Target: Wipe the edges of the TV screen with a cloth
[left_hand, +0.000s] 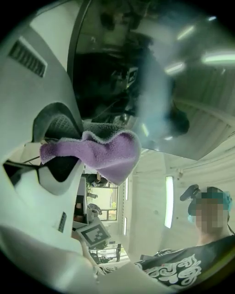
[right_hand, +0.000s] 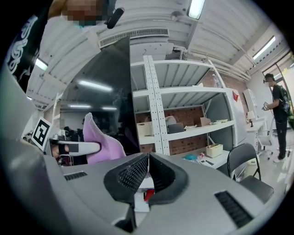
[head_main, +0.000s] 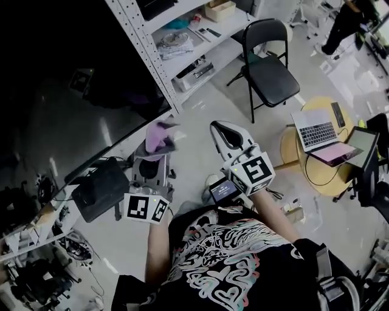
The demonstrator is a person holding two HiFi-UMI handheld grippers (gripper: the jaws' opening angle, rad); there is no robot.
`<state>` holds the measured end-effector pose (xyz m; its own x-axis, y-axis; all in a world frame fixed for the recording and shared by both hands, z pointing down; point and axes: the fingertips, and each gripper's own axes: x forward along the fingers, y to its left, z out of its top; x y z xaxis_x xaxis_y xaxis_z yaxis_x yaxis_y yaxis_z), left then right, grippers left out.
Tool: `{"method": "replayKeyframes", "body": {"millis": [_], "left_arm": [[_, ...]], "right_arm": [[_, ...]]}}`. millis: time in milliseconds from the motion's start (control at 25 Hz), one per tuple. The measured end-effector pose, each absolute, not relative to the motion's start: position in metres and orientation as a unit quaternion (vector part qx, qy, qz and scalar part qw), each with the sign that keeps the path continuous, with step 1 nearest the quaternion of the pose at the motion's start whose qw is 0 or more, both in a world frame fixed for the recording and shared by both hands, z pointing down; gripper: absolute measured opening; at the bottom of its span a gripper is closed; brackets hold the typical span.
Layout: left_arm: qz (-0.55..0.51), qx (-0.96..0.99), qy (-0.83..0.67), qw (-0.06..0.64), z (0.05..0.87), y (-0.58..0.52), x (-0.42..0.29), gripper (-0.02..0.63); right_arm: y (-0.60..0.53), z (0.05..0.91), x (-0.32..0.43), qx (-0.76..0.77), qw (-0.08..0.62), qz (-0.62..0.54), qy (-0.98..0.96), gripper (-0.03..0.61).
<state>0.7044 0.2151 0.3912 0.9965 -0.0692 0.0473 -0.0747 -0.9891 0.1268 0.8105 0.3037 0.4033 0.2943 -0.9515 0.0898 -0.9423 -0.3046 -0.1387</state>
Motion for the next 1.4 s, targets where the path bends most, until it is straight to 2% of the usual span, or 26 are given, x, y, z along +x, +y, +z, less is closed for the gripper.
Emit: {"method": "replayKeyframes", "body": {"millis": [200, 560, 760, 1040, 1400], "left_arm": [[0.009, 0.996, -0.080, 0.025, 0.380, 0.224, 0.642, 0.069], [-0.006, 0.990, -0.139, 0.017, 0.365, 0.250, 0.519, 0.069], [-0.001, 0.985, -0.173, 0.015, 0.364, 0.264, 0.475, 0.069], [-0.008, 0.976, -0.216, 0.006, 0.341, 0.275, 0.447, 0.069], [-0.010, 0.967, -0.254, 0.007, 0.333, 0.294, 0.447, 0.069]], "right_arm": [[0.309, 0.405, 0.761, -0.790, 0.024, -0.093, 0.606, 0.031], [0.342, 0.397, 0.653, -0.776, 0.000, -0.092, 0.623, 0.030], [0.364, 0.396, 0.623, -0.780, -0.015, -0.083, 0.620, 0.029], [0.375, 0.368, 0.603, -0.763, -0.013, -0.055, 0.644, 0.029], [0.386, 0.355, 0.620, -0.752, -0.024, -0.057, 0.656, 0.029]]}}
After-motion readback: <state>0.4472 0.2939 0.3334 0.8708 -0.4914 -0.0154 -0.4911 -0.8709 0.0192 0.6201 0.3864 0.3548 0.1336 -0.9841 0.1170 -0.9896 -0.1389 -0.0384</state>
